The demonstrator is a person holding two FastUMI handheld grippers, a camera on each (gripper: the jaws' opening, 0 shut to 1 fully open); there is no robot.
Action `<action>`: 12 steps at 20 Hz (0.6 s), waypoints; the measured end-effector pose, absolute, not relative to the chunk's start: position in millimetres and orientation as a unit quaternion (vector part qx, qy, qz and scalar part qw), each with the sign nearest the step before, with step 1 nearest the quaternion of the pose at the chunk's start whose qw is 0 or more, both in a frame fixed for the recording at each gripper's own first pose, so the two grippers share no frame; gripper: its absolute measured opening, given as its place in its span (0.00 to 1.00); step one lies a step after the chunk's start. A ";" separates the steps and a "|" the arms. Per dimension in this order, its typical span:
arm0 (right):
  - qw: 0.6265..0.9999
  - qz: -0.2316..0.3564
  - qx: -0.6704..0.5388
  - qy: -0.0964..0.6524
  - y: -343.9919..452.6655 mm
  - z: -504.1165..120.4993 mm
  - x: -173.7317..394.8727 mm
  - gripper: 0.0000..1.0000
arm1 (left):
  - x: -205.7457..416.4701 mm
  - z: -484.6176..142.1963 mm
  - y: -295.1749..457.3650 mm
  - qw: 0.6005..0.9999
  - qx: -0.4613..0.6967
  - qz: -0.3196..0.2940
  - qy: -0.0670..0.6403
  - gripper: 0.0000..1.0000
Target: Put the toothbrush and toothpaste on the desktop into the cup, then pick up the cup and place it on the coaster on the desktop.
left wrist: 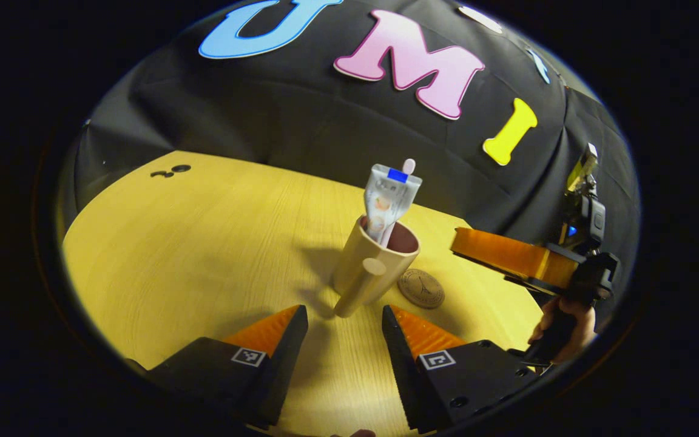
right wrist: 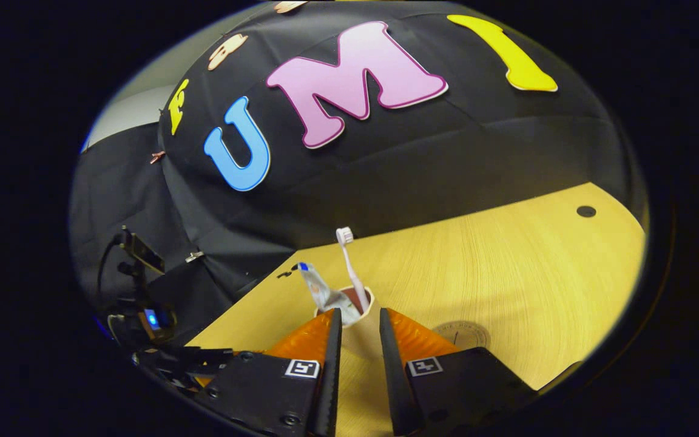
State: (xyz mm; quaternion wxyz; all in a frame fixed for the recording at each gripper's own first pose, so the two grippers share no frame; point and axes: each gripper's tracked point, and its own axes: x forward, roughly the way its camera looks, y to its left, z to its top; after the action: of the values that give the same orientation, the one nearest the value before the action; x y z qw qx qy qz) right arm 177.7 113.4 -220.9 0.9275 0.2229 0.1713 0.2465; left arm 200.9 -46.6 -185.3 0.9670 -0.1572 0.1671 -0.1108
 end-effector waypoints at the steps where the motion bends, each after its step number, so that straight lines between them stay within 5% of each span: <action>1: 0.921 0.249 0.226 0.195 113.7 -228.2 168.3 0.22 | 200.0 -188.6 -43.1 0.966 -0.151 -0.104 0.181 0.76; 2: 0.915 0.253 0.228 0.217 114.5 -235.5 159.4 0.40 | 198.7 -189.8 -39.9 0.966 -0.142 -0.098 0.193 0.77; 4: 0.899 0.265 0.230 0.262 116.3 -246.6 138.7 0.43 | 193.5 -186.6 -40.7 0.964 -0.116 -0.103 0.214 0.77; 5: 0.890 0.269 0.233 0.286 115.8 -254.1 126.4 0.43 | 190.1 -185.1 -43.8 0.962 -0.104 -0.111 0.228 0.77; 6: 0.880 0.272 0.239 0.307 113.9 -259.4 111.5 0.27 | 187.5 -183.3 -46.2 0.960 -0.091 -0.116 0.238 0.77; 7: 0.872 0.271 0.245 0.325 111.7 -263.7 99.5 0.43 | 185.8 -180.4 -48.8 0.958 -0.080 -0.123 0.247 0.77; 9: 0.865 0.257 0.243 0.355 98.0 -272.8 78.1 0.43 | 185.1 -175.9 -55.8 0.953 -0.062 -0.139 0.262 0.77; 10: 0.869 0.239 0.237 0.362 86.0 -278.9 70.5 0.29 | 187.5 -175.0 -59.4 0.950 -0.052 -0.144 0.271 0.77; 11: 0.873 0.225 0.233 0.363 75.0 -280.8 63.5 0.52 | 191.2 -172.4 -61.2 0.949 -0.041 -0.146 0.278 0.77; 12: 0.875 0.215 0.233 0.366 64.5 -281.7 56.9 0.52 | 197.2 -172.4 -60.8 0.947 -0.031 -0.145 0.286 0.77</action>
State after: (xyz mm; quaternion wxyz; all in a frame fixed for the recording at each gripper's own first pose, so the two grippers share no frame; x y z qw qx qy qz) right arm 56.9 64.5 -281.7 0.8751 0.2328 0.3658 0.2149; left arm 197.2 -60.8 -172.4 0.9467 -0.0307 0.2863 -0.1445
